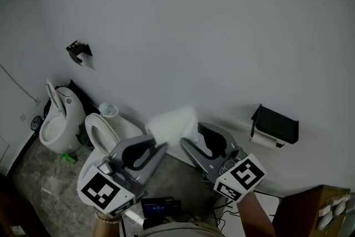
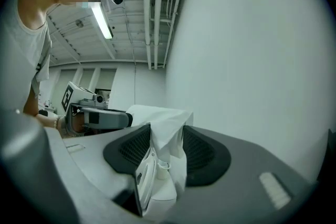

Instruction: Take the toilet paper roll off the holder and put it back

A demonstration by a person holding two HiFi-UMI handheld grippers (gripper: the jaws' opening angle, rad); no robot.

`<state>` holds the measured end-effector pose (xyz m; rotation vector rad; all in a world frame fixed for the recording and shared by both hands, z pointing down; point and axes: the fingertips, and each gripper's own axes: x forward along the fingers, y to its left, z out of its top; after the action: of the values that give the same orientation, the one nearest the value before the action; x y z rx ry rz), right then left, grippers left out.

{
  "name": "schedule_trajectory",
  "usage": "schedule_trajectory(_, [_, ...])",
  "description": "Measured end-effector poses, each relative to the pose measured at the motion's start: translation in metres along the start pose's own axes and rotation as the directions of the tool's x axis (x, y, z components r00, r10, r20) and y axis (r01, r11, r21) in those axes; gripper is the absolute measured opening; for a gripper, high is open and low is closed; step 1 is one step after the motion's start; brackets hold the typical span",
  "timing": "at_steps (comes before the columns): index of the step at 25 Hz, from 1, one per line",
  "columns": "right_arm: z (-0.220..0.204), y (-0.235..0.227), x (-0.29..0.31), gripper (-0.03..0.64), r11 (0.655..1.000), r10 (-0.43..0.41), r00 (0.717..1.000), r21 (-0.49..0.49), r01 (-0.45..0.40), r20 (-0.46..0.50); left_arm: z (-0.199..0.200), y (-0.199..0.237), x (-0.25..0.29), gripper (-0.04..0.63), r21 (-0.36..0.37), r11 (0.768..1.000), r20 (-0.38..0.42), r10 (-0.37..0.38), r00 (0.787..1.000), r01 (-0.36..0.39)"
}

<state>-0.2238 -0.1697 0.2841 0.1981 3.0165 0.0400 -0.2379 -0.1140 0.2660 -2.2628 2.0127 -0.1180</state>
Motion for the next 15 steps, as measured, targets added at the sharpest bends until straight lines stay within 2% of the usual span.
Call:
schedule_trajectory(5, [-0.009, 0.009, 0.005, 0.192, 0.998, 0.059, 0.998, 0.014, -0.059, -0.018, -0.009, -0.002, -0.011, 0.06, -0.019, 0.999, -0.017, 0.027, 0.999, -0.028])
schedule_trajectory(8, [-0.012, 0.018, 0.006, 0.192, 0.997, 0.079, 0.997, 0.017, -0.078, -0.018, -0.016, -0.009, -0.021, 0.057, -0.062, 0.997, -0.056, 0.039, 0.998, -0.043])
schedule_trajectory(15, [-0.016, 0.024, 0.007, 0.192, 0.997, 0.077, 0.997, 0.022, -0.077, -0.014, -0.02, -0.013, -0.028, 0.055, -0.075, 0.996, -0.062, 0.043, 0.997, -0.048])
